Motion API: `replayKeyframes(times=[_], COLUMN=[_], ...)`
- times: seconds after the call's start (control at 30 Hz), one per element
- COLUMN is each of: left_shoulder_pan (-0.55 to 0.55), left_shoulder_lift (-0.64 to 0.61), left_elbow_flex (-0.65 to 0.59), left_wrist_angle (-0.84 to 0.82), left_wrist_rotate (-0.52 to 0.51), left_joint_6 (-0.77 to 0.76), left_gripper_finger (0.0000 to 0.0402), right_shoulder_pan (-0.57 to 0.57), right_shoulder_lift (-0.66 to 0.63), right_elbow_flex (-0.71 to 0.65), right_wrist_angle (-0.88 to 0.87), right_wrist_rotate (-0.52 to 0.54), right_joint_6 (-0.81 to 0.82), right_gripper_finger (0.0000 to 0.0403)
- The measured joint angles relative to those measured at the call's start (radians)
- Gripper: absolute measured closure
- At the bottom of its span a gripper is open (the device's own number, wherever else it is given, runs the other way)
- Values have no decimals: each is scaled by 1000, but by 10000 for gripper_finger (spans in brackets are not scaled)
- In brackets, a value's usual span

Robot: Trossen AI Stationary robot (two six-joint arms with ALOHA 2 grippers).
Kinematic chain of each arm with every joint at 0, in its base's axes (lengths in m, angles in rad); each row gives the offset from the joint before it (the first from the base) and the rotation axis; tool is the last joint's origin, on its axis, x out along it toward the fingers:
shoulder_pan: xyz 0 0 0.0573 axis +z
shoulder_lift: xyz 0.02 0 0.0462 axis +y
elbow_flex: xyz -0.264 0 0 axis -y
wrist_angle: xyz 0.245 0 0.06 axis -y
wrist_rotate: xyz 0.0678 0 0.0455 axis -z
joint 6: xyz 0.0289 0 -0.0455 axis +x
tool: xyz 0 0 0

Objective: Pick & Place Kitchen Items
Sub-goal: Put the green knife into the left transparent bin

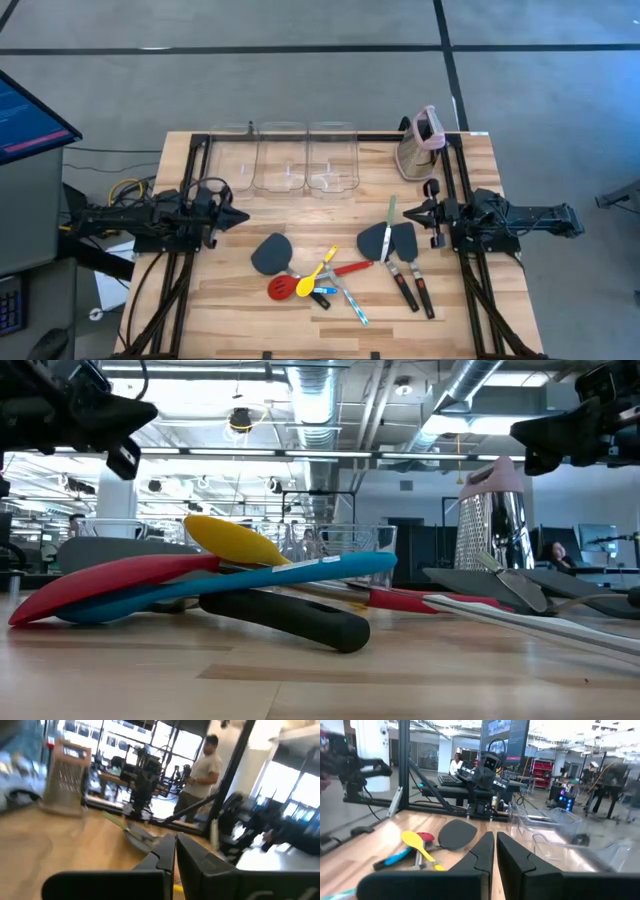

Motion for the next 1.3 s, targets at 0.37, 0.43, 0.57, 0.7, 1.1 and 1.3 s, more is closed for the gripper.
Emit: replayKeyframes(times=[0.37,0.43,0.57,0.7,1.1,1.3], left_shoulder_pan=[0,0,0,0,0,0], left_shoulder_lift=[0,0,0,0,0,35], left_elbow_flex=[0,0,0,0,0,33], left_wrist_angle=[29,34,45,59,211,226], left_wrist_rotate=[0,0,-1,-1,-62,-88], left_joint_6=[-251,-250,-249,-248,-247,-247], left_gripper_finger=[394,394,394,394,394,394], right_shoulder_pan=[5,5,5,2,-17,-17], right_shoulder_lift=[0,0,0,0,0,-1], right_elbow_flex=[0,0,0,0,2,51], right_wrist_angle=[15,16,18,33,95,95], right_wrist_rotate=[0,0,2,7,62,109], right_joint_6=[259,290,395,512,517,489], right_gripper_finger=[387,387,387,387,392,400])
